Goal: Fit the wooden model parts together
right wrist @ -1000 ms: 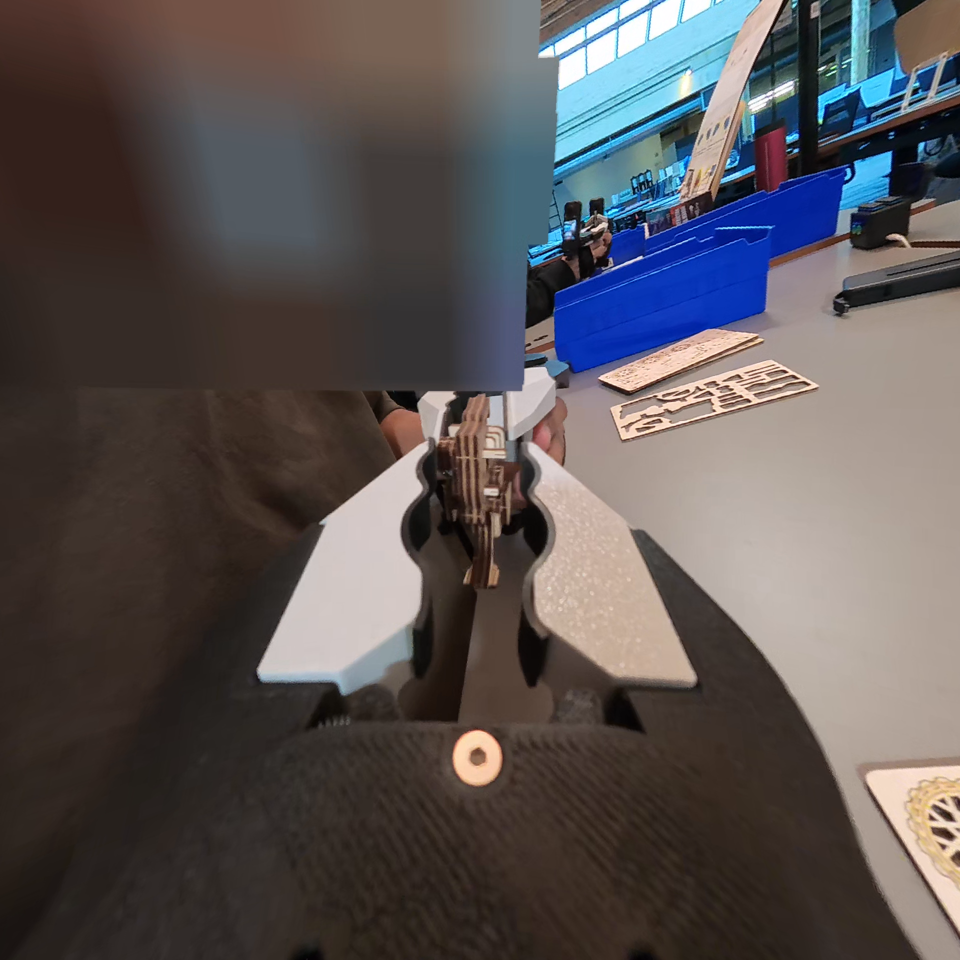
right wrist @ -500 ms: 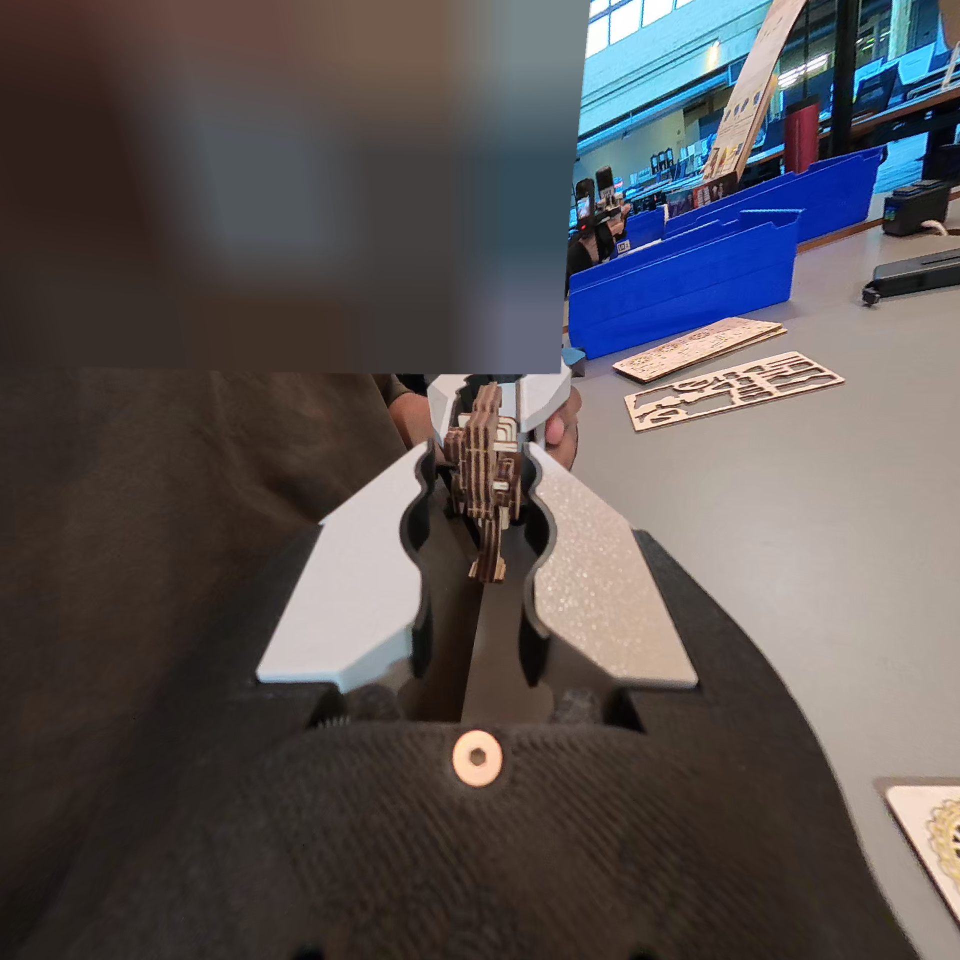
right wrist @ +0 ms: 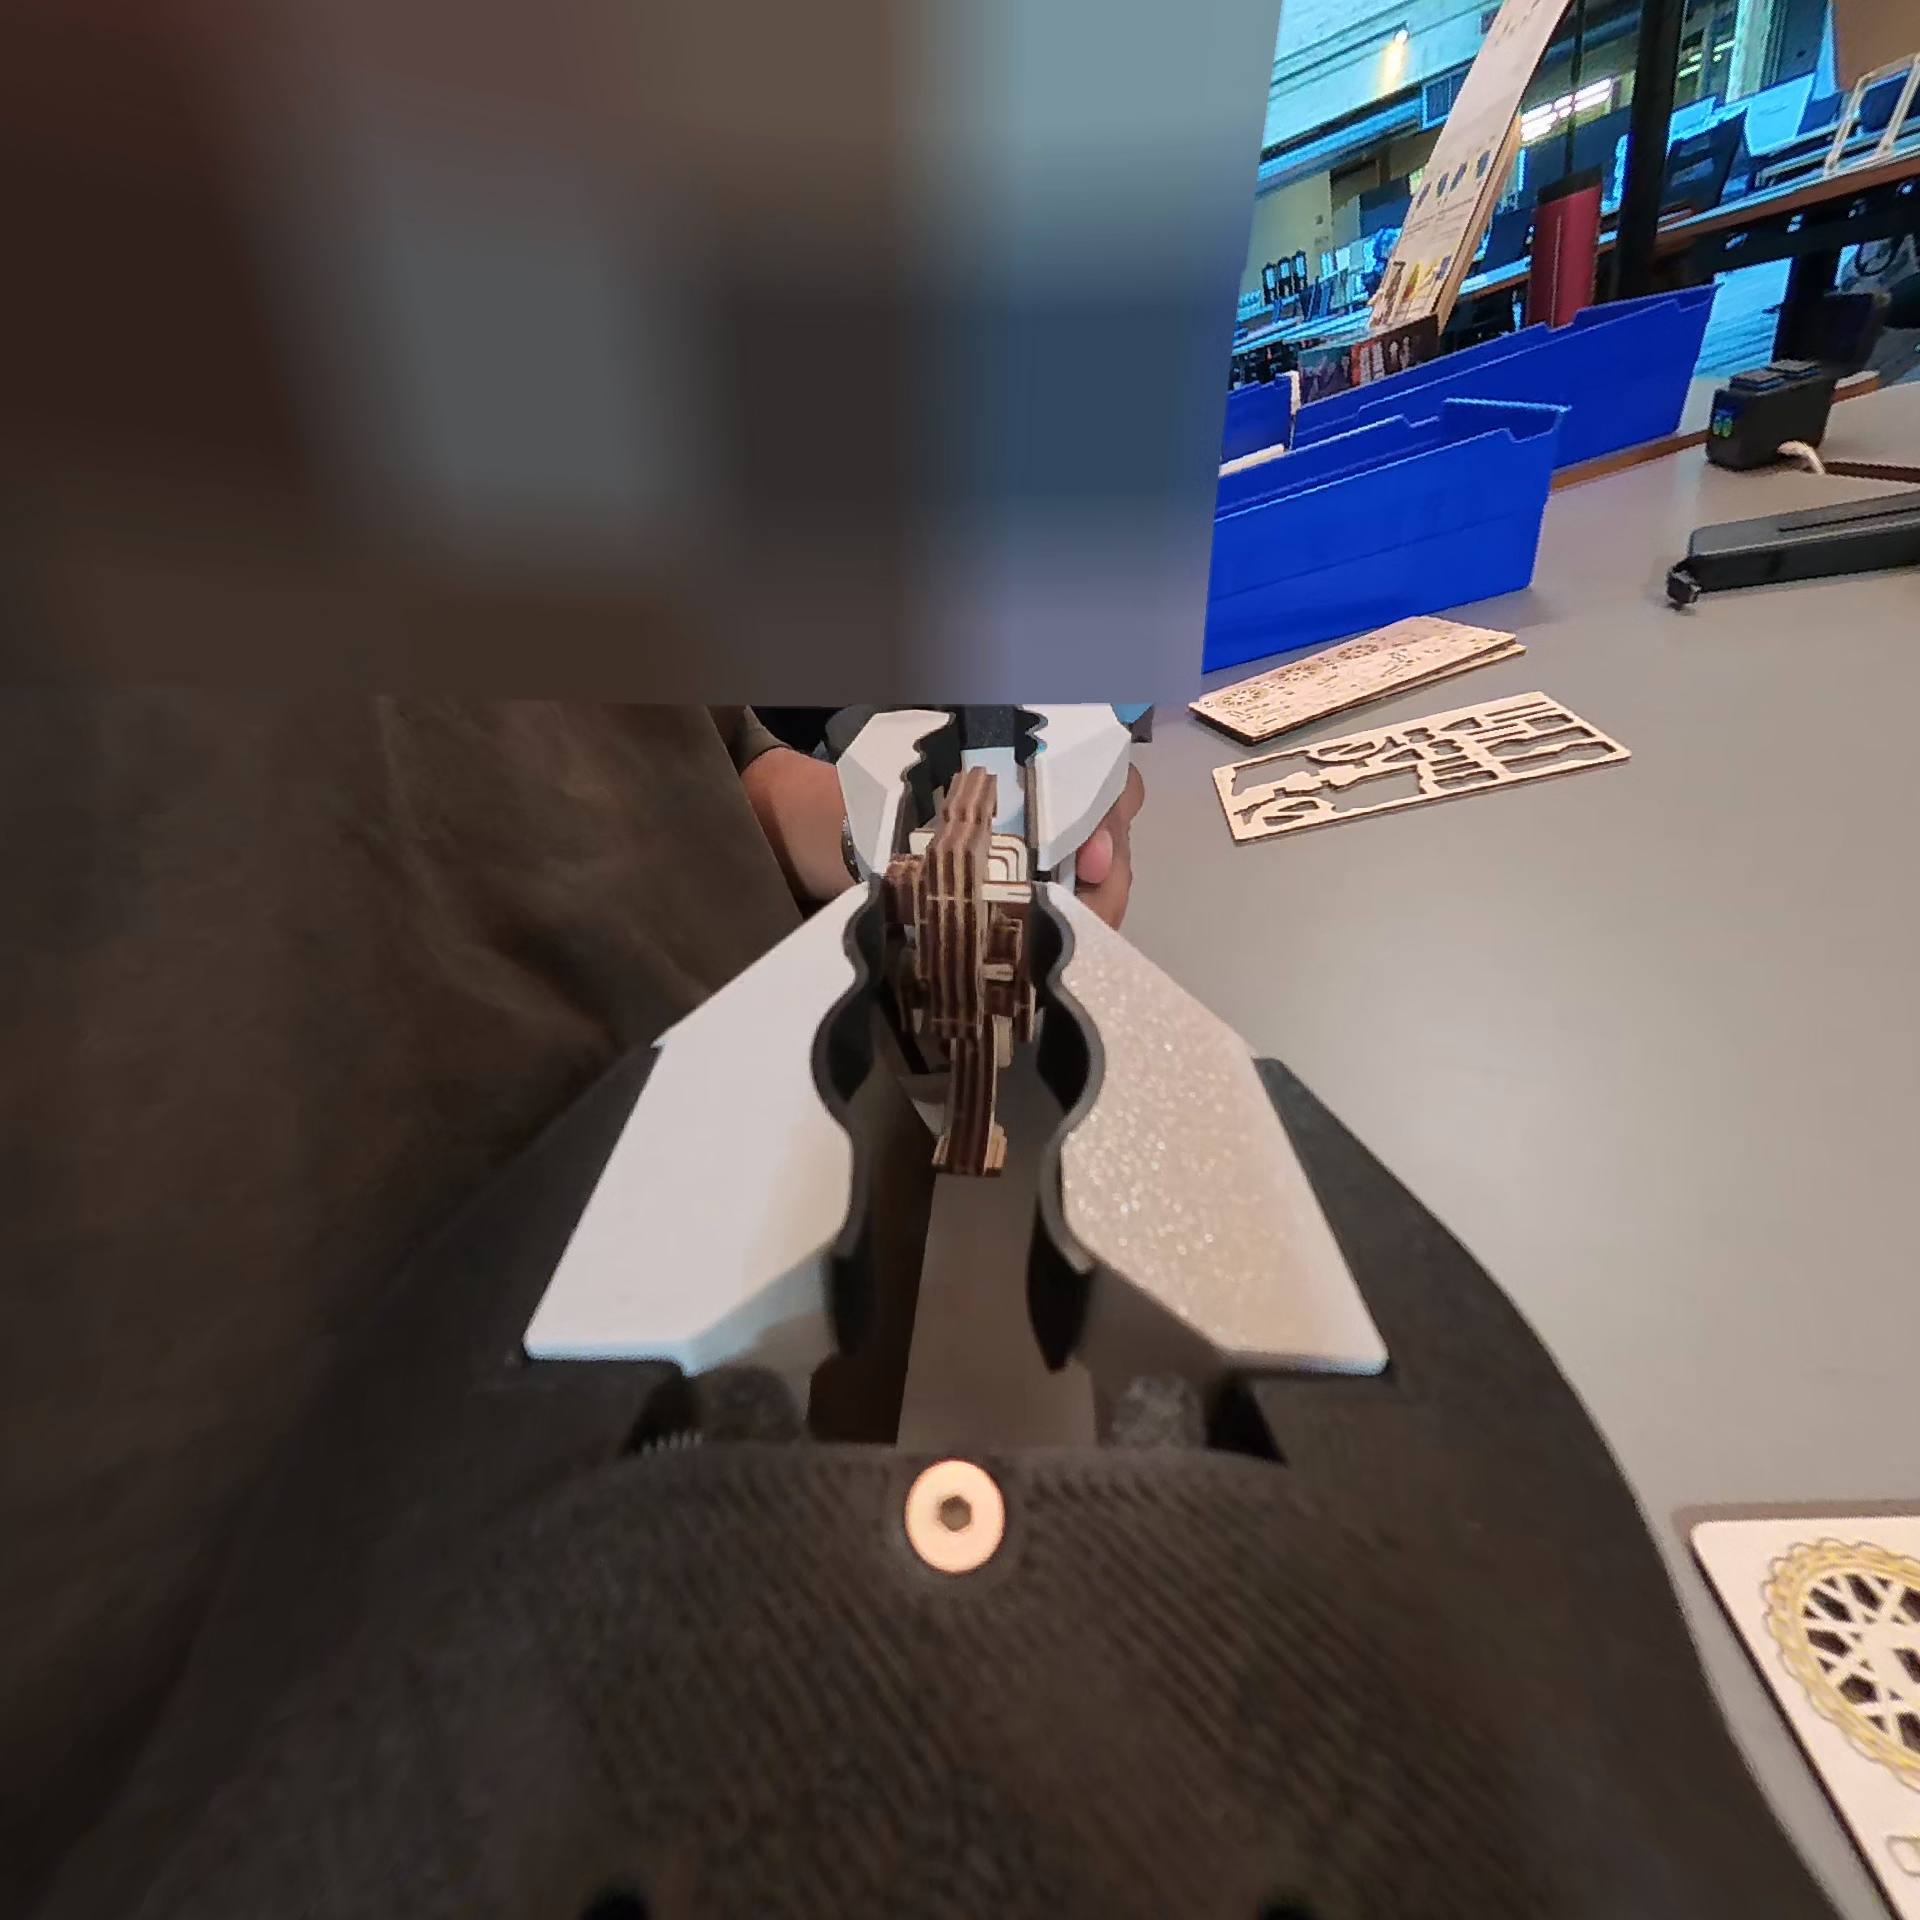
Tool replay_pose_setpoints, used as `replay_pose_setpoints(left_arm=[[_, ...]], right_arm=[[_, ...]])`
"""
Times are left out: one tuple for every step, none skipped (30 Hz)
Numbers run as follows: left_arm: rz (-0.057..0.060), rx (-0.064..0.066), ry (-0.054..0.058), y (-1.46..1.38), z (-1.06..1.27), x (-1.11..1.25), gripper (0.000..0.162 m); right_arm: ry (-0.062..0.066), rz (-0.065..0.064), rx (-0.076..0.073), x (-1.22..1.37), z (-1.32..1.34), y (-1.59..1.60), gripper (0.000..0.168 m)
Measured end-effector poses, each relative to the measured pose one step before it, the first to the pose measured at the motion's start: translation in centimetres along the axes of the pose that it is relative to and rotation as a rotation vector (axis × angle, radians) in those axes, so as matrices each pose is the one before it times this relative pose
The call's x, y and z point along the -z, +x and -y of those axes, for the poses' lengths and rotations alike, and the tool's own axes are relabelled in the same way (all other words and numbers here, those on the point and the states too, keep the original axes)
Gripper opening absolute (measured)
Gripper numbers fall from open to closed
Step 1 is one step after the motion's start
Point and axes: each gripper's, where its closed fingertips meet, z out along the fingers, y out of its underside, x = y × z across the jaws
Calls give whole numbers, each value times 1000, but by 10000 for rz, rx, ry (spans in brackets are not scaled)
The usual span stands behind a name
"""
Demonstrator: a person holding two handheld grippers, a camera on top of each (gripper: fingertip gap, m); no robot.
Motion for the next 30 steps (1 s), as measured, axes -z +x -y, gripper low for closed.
replay_pose_setpoints(left_arm=[[5, 27, -5, -34, -6, 7, 24], [2, 22, -9, -40, -21, 2, 24], [-5, 15, -3, -14, -6, 9, 24], [18, 17, -11, -48, -7, 5, 24], [18, 37, -15, -49, -31, -8, 24], [-18, 55, -23, -18, -43, 5, 24], [-4, 33, -26, -19, -36, -1, 24], [6, 0, -22, -29, -38, 4, 24], [-1, -1, -24, -1, -36, -5, 24], [3, 6, -18, -4, -36, -9, 24], [-8, 8, -8, 16, -13, -17, 24], [-2, 14, -5, 0, -15, -13, 24], [22, 8, 1, -34, 4, 4, 24], [-14, 9, 0, -2, -2, 16, 24], [-20, 15, -4, 20, -2, -9, 24], [15, -4, -3, -7, -9, -8, 24], [15, -16, -3, -7, -10, 10, 24], [13, 3, 23, -26, 38, 25, 24], [18, 42, 65, -87, 114, 54, 24], [-28, 92, 65, -41, 121, 62, 24], [-50, 85, 57, -4, 107, 49, 24], [5, 29, 6, -50, 11, 32, 24], [77, -49, -44, -113, -82, 13, 24], [81, -86, -33, -74, -47, -10, 24], [22, -57, -35, 1, -52, -16, 24], [-40, 1, 0, 68, -5, -18, 24], [-28, 35, 24, 40, 30, -15, 24], [-40, 18, 6, 64, 8, -12, 24], [-21, 7, -5, 37, -9, -10, 24], [-3, -3, 1, 19, -5, -10, 24]], right_arm=[[-35, -43, -8, 2, -11, 43, 26], [-35, -38, -10, -7, -13, 30, 26], [-39, -37, -11, 5, -8, 28, 26], [-43, -49, 0, -1, -13, 49, 26], [-42, -43, 3, 12, -24, 41, 26], [-45, -25, -6, -3, -33, 25, 26], [-37, -26, -1, 4, -32, 29, 26], [-37, -20, -1, 4, -41, 24, 26], [-46, -13, -8, 11, -35, 3, 26], [-45, -14, -6, 11, -34, 6, 25], [-42, -11, 5, 9, -17, -19, 25], [-29, -18, 20, 9, -7, 9, 25], [2, -25, 12, -5, 8, 27, 25], [8, 2, -21, -11, -5, -3, 25], [-4, 12, -18, 7, -2, -17, 26], [-11, 2, 5, 7, -15, 1, 26], [3, -4, 22, -5, 19, 1, 26], [51, -32, 20, -39, 86, 41, 26], [103, -61, 29, -57, 155, 74, 26], [141, -88, 80, -58, 182, 63, 26], [118, -95, 106, -44, 121, 63, 26], [52, -89, 72, -4, 36, 85, 26], [3, -84, 48, 40, -53, 134, 26], [-21, -44, 56, 62, -90, 75, 26], [2, -40, 33, 39, -59, 85, 29], [26, -80, -15, 28, 8, 150, 34], [27, -95, -39, 20, 27, 181, 38], [26, -88, -40, 14, 9, 185, 43], [27, -69, -19, 15, 5, 153, 47], [35, -65, 3, 17, 18, 130, 50]])
